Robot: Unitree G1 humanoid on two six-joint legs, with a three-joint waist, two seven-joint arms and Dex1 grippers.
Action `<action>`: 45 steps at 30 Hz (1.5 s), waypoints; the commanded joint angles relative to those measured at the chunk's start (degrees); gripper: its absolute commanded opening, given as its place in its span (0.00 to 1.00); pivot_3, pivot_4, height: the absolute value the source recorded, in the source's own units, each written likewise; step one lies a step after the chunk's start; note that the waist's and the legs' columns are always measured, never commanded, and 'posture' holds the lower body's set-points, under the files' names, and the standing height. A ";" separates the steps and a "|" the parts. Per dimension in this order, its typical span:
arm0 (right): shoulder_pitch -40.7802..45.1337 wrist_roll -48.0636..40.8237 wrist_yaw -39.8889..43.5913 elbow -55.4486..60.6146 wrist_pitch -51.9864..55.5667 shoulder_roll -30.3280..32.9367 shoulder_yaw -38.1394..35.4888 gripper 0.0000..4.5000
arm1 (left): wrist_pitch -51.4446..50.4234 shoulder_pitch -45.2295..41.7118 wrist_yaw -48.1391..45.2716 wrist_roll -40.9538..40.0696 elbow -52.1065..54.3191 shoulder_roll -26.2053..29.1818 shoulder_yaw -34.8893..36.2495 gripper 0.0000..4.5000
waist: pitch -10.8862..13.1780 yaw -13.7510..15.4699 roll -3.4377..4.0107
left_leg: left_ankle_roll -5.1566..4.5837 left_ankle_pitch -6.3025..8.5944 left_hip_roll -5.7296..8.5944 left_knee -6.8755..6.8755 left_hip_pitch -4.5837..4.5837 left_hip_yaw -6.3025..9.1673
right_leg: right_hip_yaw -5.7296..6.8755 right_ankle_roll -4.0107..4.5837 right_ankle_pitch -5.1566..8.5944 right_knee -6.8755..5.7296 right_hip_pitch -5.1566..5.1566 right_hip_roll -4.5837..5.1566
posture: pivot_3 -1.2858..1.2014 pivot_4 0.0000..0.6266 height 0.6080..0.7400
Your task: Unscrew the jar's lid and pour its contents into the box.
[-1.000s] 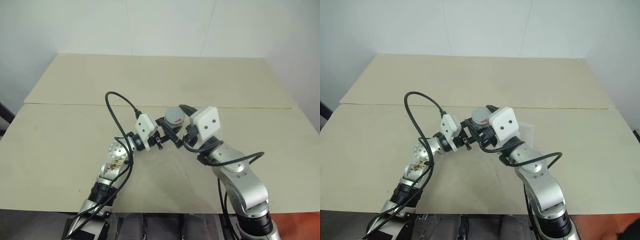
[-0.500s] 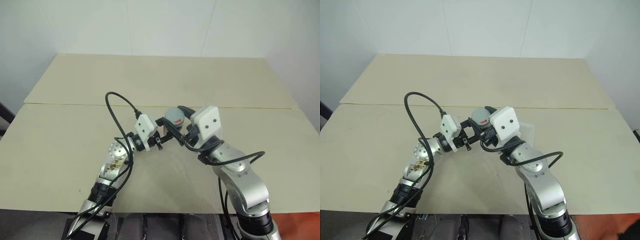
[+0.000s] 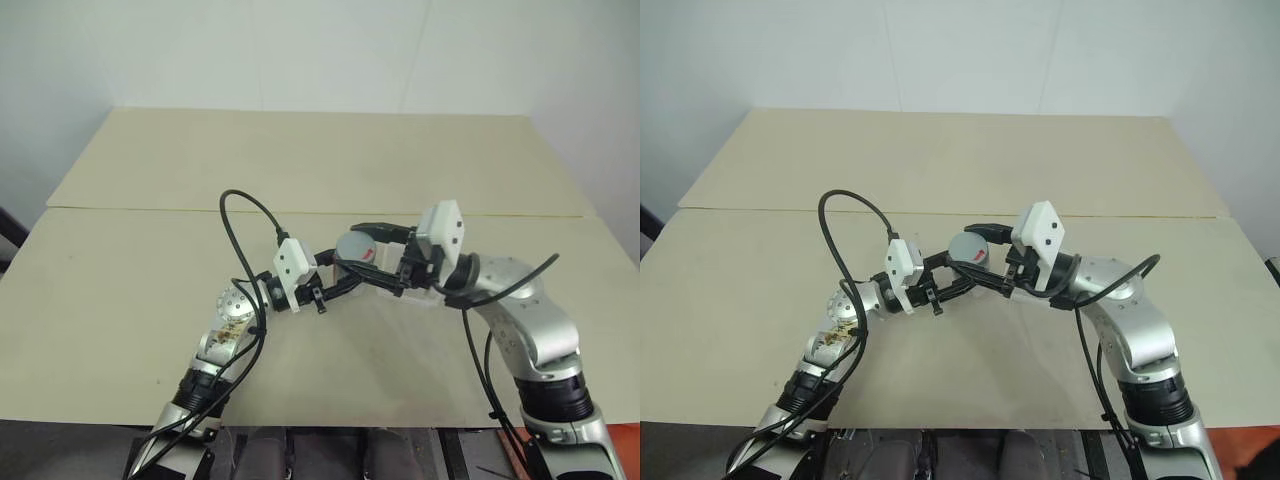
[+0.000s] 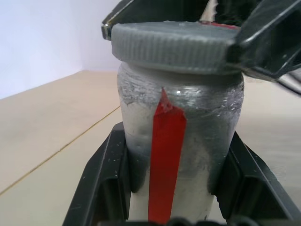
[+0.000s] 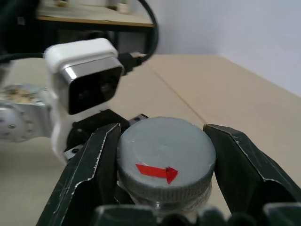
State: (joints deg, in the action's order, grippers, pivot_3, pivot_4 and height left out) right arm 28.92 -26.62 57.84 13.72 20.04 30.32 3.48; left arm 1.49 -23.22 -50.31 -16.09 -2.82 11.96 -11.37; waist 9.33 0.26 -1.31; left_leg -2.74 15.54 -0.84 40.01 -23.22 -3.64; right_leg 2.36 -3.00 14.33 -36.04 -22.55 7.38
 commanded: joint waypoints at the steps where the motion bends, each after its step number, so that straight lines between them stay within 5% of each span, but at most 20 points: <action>1: 6.56 -3.16 10.34 -9.00 -1.63 0.02 0.98 0.62 | 0.69 -0.25 -0.78 -1.86 3.95 -1.04 -0.42 0.43 | 0.00 -0.20 0.00 | 0.00 0.00 0.00 0.00 0.02 0.01 | 0.01 0.00 0.00 0.01 0.01 0.00 | 0.52 0.24 1.00; 8: 19.56 -2.39 33.22 -29.25 -10.61 -0.93 5.28 0.62 | 1.13 -0.99 -1.17 -1.91 3.25 -1.50 -0.41 0.43 | 0.00 -0.30 0.00 | 0.18 -0.11 -0.01 0.02 0.00 0.00 | 0.01 0.00 -0.01 -0.07 0.04 -0.01 | 0.52 0.24 1.00; 20: 27.51 -9.41 34.66 -44.69 -21.06 3.11 17.10 0.62 | 1.50 -0.35 -0.32 -1.25 3.84 -1.98 -0.32 0.43 | 0.00 -0.13 0.00 | 0.41 -0.24 -0.08 0.04 -0.05 0.00 | 0.03 -0.02 -0.01 -0.06 0.03 0.03 | 0.52 0.24 1.00; 23: 28.14 -8.91 34.66 -46.88 -20.73 1.78 14.64 0.84 | 1.39 -0.15 -0.32 -1.31 3.73 -1.98 -0.29 0.43 | 0.00 -0.13 0.00 | 0.41 -0.24 -0.09 0.04 -0.06 -0.01 | 0.03 -0.02 -0.02 -0.06 0.02 0.04 | 0.52 0.24 1.00; 26: 27.37 -11.96 34.66 -44.92 -20.54 4.37 14.71 0.99 | 1.48 -0.32 -0.42 -1.25 3.18 -2.19 -0.35 0.43 | 0.01 0.02 0.00 | 0.42 -0.25 -0.09 0.04 -0.10 -0.01 | 0.03 -0.02 -0.02 -0.07 -0.02 0.04 | 0.52 0.24 1.00; 40: 19.81 -14.71 34.66 -36.89 -23.08 13.73 8.60 0.99 | 1.98 -1.57 -2.22 -1.28 1.09 -2.59 -0.33 0.43 | 0.01 0.42 0.00 | 0.39 -0.23 -0.10 0.04 -0.10 -0.02 | 0.03 -0.02 -0.02 -0.03 -0.01 0.07 | 0.52 0.24 1.00; 45: 12.85 -12.83 28.66 -25.00 -22.62 12.81 1.30 0.99 | 3.27 -1.68 -2.09 -0.26 -0.20 -2.82 -0.49 0.43 | 0.01 0.46 0.00 | 0.39 -0.23 -0.10 0.05 -0.10 -0.02 | 0.03 -0.02 -0.02 -0.02 0.00 0.07 | 0.52 0.24 1.00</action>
State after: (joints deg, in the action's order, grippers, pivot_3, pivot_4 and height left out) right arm 42.36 -39.12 88.41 -17.20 -2.01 43.11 8.25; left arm 2.83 -24.12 -52.45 -16.59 -3.38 9.48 -11.61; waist 9.34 0.72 -1.31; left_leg -2.35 15.31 -0.95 40.05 -23.33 -3.66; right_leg 2.39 -3.02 14.32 -36.08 -22.56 7.45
